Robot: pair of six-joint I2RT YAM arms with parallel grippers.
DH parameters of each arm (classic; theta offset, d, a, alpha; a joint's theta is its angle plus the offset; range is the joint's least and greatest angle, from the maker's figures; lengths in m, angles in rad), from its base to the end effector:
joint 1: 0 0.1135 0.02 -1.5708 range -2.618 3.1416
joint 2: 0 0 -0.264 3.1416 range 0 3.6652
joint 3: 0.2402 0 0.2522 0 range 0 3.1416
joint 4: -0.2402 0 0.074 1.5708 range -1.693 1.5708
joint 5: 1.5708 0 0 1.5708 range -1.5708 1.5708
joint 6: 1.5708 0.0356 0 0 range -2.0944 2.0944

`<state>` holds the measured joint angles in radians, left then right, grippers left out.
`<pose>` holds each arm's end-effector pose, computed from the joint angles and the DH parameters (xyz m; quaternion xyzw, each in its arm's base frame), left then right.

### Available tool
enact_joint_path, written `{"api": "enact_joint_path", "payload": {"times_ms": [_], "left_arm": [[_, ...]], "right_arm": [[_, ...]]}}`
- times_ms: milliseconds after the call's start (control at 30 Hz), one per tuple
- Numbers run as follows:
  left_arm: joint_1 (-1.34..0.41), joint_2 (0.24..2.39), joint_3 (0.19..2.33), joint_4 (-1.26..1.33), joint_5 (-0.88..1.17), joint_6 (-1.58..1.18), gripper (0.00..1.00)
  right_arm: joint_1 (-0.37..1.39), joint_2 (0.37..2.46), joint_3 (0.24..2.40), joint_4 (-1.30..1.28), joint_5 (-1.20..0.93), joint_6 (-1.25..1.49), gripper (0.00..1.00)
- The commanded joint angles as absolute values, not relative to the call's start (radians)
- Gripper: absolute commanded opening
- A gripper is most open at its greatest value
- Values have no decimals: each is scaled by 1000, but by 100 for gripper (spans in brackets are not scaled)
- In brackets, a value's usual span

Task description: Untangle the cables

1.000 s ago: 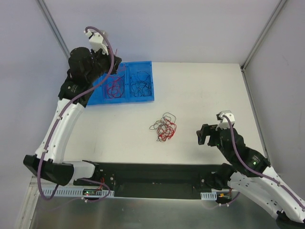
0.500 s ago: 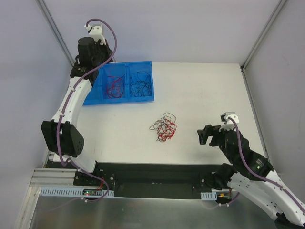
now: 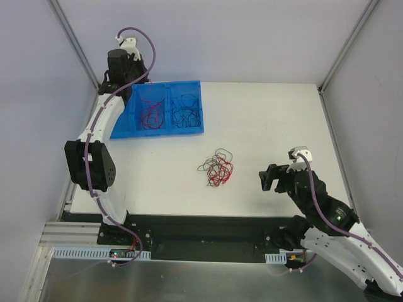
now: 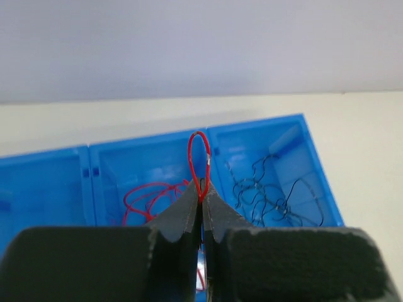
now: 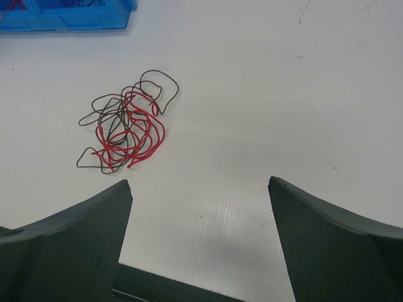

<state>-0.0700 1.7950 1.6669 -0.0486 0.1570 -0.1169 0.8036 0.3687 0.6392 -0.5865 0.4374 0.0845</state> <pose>0.4353 -0.0361 0.3799 0.0324 0.7653 -0.1196 0.6316 0.0766 0.0577 0.2989 -0.1588 0.7846 0.0876 0.5929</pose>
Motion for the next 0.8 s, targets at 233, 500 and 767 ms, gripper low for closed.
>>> {"api": "enact_joint_path", "payload": {"times_ms": [233,500,767], "left_arm": [[-71,1805,1844,100,207,-58,0],[-71,1767,1590,190,219,-120,0],[-71,1769,1385,270,264,-222,0]], "right_arm": [[801,385,635,-549,436,68,92],[801,390,635,-548,437,67,92],[799,393,637,-548,430,67,93]]}}
